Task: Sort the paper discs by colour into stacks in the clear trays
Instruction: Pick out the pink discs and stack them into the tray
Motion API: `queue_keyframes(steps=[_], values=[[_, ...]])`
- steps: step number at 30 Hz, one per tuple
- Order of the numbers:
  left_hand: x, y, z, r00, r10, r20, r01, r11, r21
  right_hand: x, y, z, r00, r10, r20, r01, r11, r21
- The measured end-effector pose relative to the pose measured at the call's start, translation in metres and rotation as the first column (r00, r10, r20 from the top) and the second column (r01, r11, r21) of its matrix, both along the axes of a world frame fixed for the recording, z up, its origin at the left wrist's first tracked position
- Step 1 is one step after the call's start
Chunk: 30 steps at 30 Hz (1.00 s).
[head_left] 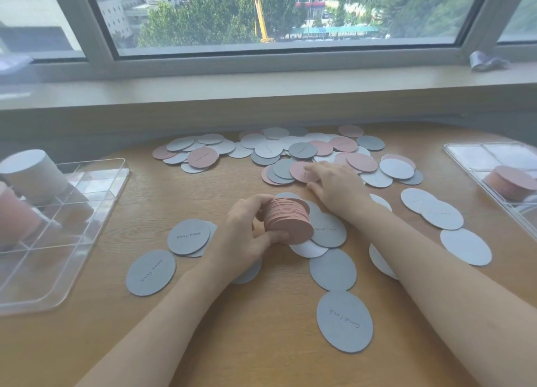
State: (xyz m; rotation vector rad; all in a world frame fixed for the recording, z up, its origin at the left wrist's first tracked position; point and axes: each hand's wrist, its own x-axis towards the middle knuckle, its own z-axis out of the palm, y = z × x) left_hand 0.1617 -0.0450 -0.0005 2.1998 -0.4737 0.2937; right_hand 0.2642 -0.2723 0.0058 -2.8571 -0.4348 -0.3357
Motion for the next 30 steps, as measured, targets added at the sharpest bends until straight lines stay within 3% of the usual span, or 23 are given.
queue_keyframes(steps=[4,7,11,14,17,20,27,30], values=[[0.003,0.004,-0.002,1.0,0.018,-0.01,-0.018,0.999,-0.028,0.001,0.003,-0.008,0.962,-0.007,0.273,0.038,0.993,-0.109],[0.003,0.005,-0.002,0.999,0.036,-0.019,-0.036,0.999,-0.014,-0.016,0.004,-0.002,0.923,-0.083,0.376,0.032,0.99,0.14],[0.005,0.004,-0.004,0.999,0.054,0.0,-0.054,0.999,0.009,-0.053,0.007,0.021,0.979,-0.017,0.201,-0.103,0.814,0.572],[0.004,0.003,-0.003,0.999,0.05,0.016,-0.051,0.998,0.022,-0.07,0.012,0.026,0.989,0.141,0.039,-0.131,0.733,0.668],[0.004,0.003,-0.003,0.998,0.043,0.035,-0.046,0.996,0.076,-0.073,0.016,0.018,0.953,0.286,-0.1,-0.159,0.753,0.638],[0.004,0.002,-0.004,0.999,0.037,0.031,-0.042,0.983,0.18,-0.074,0.018,0.009,0.898,0.399,-0.187,-0.258,0.82,0.511],[0.008,0.004,-0.006,0.997,0.052,0.057,-0.072,0.895,0.441,-0.073,0.034,-0.004,0.931,0.36,-0.066,-0.341,0.918,0.201],[0.01,0.011,-0.001,0.999,0.003,-0.034,0.01,0.934,0.356,-0.07,0.027,-0.004,0.918,0.387,-0.084,-0.36,0.904,0.23]])
